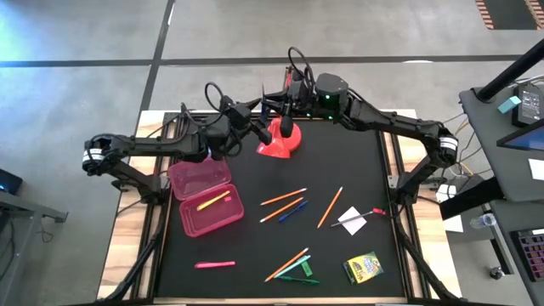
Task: Pack school essentials
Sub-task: Put the blue scissors into the red supply box
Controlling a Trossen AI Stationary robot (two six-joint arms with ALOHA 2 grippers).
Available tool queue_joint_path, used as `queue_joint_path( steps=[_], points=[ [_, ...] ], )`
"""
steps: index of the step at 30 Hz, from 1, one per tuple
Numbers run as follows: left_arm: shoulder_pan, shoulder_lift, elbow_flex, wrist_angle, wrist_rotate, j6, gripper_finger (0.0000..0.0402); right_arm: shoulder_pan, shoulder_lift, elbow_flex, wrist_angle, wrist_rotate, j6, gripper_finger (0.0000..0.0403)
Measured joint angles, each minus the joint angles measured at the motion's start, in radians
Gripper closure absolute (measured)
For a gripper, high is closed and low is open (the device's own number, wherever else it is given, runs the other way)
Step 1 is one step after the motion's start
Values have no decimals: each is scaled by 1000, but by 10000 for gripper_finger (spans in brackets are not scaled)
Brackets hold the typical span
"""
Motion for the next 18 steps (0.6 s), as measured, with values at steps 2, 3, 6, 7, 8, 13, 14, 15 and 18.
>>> queue_joint_path(
  steps=[2,3,6,7,8,13,14,15,18],
  points=[
    [0,-3,0,0,3,0,262,0,0,0,0,0,0,354],
    [0,-5,0,0,6,0,276,0,0,0,0,0,0,354],
    [-1,-6,0,0,21,0,318,0,0,0,-1,1,0,354],
    [0,-7,0,0,32,-1,331,0,0,0,-2,3,-1,354],
    [0,-7,0,0,49,-1,343,0,0,0,-3,5,0,354],
    [0,-8,0,-1,73,-3,383,0,-1,1,-15,-4,-1,355],
    [0,-8,0,-1,76,-3,383,0,-1,1,-19,-6,1,355],
    [0,-8,0,-4,77,-4,383,0,-1,1,-26,-7,11,355],
    [0,-8,0,-7,79,-4,382,0,-2,1,-36,-16,62,349]
  ],
)
